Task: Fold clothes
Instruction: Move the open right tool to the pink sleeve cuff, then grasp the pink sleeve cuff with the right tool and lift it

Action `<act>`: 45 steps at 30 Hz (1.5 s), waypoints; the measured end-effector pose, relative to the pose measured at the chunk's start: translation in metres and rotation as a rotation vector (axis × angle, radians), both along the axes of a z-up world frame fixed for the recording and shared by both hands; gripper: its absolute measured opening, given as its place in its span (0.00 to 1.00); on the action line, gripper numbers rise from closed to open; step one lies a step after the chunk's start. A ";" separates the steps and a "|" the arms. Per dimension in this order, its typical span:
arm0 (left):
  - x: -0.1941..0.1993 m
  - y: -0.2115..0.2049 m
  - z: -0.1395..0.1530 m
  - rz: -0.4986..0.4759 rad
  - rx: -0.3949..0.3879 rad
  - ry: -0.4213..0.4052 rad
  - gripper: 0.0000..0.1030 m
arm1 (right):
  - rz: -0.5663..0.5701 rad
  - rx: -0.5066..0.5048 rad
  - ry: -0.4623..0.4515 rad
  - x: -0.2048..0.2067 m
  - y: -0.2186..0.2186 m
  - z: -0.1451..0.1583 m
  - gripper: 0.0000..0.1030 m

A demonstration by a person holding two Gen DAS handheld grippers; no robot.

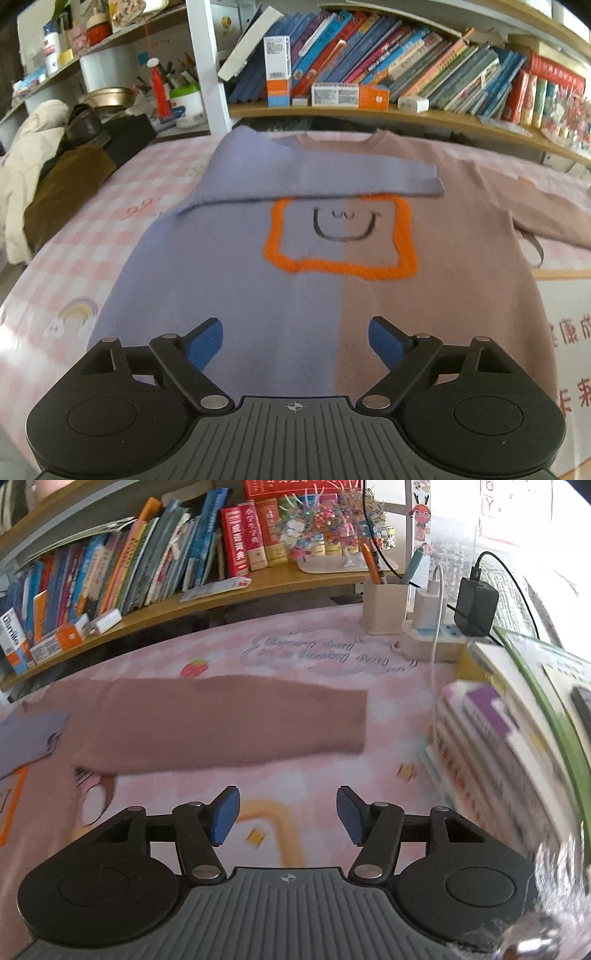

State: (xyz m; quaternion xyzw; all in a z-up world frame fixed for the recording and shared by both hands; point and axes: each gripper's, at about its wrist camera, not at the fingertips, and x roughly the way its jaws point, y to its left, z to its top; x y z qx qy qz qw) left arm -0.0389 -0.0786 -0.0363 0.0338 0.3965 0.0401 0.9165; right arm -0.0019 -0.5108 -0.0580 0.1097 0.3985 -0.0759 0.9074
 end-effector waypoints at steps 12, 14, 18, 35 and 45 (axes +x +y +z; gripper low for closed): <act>-0.026 -0.014 0.003 0.134 0.067 0.030 0.90 | -0.018 0.075 0.036 0.046 -0.042 -0.020 0.57; -0.028 -0.014 0.004 0.154 0.071 0.033 0.90 | -0.028 0.099 0.027 0.049 -0.044 -0.021 0.56; -0.031 -0.014 0.004 0.176 0.077 0.039 0.90 | -0.048 0.146 0.010 0.054 -0.050 -0.023 0.55; -0.028 -0.021 0.007 0.139 0.113 0.043 0.90 | -0.020 0.371 -0.026 0.064 -0.035 -0.023 0.48; -0.030 -0.012 0.005 0.147 0.102 0.050 0.90 | -0.122 0.290 0.003 0.068 -0.058 -0.025 0.09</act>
